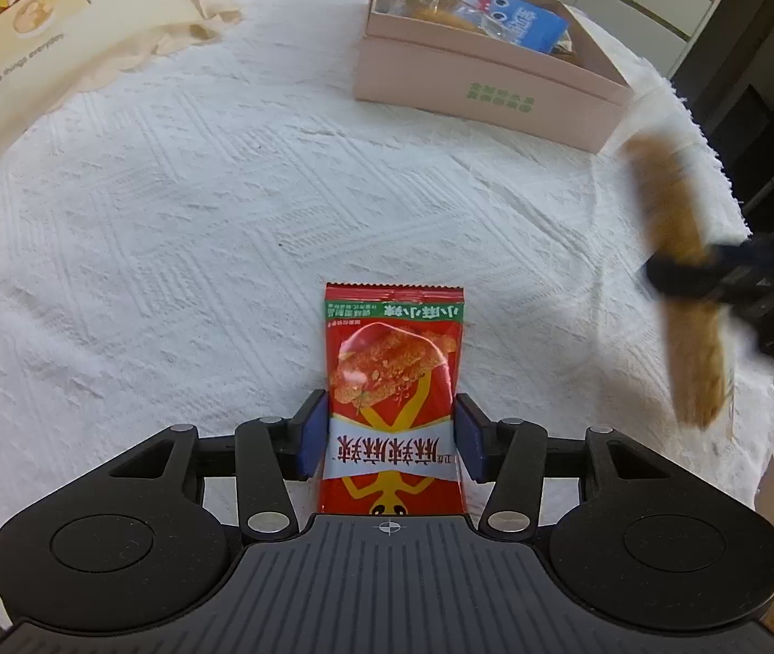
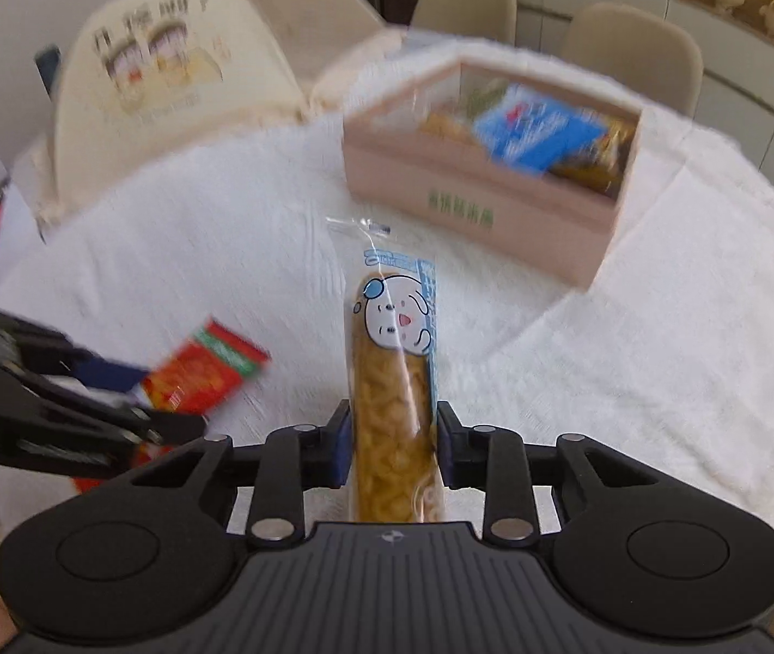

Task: Organize snacks
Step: 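Lift the red packet and biscuit stick and carry both over the pink box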

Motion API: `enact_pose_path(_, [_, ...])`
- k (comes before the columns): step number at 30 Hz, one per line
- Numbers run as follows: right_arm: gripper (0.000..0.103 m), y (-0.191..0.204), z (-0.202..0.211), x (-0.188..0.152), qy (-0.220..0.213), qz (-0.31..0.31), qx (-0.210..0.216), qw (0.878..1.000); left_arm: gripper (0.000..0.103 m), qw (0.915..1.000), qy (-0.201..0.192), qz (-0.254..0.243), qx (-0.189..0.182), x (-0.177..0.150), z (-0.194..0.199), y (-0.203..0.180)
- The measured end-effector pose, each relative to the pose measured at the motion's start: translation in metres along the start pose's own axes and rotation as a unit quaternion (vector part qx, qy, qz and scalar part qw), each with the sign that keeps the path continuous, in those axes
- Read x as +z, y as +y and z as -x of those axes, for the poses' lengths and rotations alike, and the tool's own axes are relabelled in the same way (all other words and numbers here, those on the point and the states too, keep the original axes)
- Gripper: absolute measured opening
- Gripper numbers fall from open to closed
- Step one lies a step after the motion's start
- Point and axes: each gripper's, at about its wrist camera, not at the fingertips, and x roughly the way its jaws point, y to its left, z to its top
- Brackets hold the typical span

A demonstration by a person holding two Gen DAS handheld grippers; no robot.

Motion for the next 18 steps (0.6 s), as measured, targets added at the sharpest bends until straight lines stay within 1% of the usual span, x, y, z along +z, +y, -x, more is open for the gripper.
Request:
enact_pose_path(1, [0.029,-0.005,0.012,0.004,-0.014,-0.007,0.002,1.0,0.051,0.9999,-0.004,0.005,-0.009,0.001,0.003,0.0])
enact_pose_path(2, [0.029,-0.01,0.026,0.008,-0.031,-0.015,0.003,0.999,0.051,0.9994,-0.016,0.009,-0.028,0.003,0.009,0.0])
enact_pose_path(3, [0.029,-0.016,0.038,0.013,-0.047,-0.022,0.003,0.999,0.051,0.998,-0.041,0.008,-0.047,0.009,0.021,-0.002])
enact_pose_path(5, [0.029,-0.026,0.061,0.021,-0.078,-0.035,-0.002,0.996,0.051,0.9932,-0.101,0.002,-0.057,0.032,0.05,-0.006])
enact_pose_path(6, [0.029,-0.03,0.072,0.025,-0.093,-0.042,-0.007,0.995,0.051,0.9893,-0.131,0.002,-0.064,0.047,0.064,-0.007])
enact_pose_path(8, [0.029,-0.038,0.088,0.033,-0.118,-0.053,-0.017,0.991,0.051,0.9784,-0.187,0.008,-0.087,0.088,0.094,-0.009])
enact_pose_path(10, [0.029,-0.045,0.098,0.04,-0.136,-0.057,-0.025,0.989,0.051,0.9691,-0.223,0.011,-0.105,0.127,0.113,-0.014])
enact_pose_path(13, [0.029,-0.051,0.102,0.044,-0.145,-0.059,-0.043,0.987,0.052,0.9568,-0.265,0.025,-0.117,0.18,0.121,-0.025])
enact_pose_path(14, [0.029,-0.053,0.102,0.044,-0.144,-0.061,-0.048,0.987,0.054,0.9539,-0.27,0.041,-0.124,0.197,0.116,-0.027])
enact_pose_path(15, [0.029,-0.054,0.099,0.044,-0.14,-0.064,-0.051,0.987,0.055,0.9531,-0.264,0.06,-0.136,0.211,0.107,-0.026])
enact_pose_path(16, [0.029,-0.056,0.097,0.044,-0.136,-0.067,-0.054,0.987,0.056,0.9547,-0.241,0.085,-0.153,0.226,0.091,-0.025])
enact_pose_path(17, [0.029,-0.057,0.093,0.043,-0.131,-0.069,-0.057,0.987,0.056,0.9577,-0.209,0.109,-0.166,0.238,0.069,-0.023])
enact_pose_path(18, [0.029,-0.058,0.091,0.043,-0.127,-0.071,-0.062,0.987,0.055,0.9601,-0.179,0.128,-0.172,0.245,0.048,-0.021])
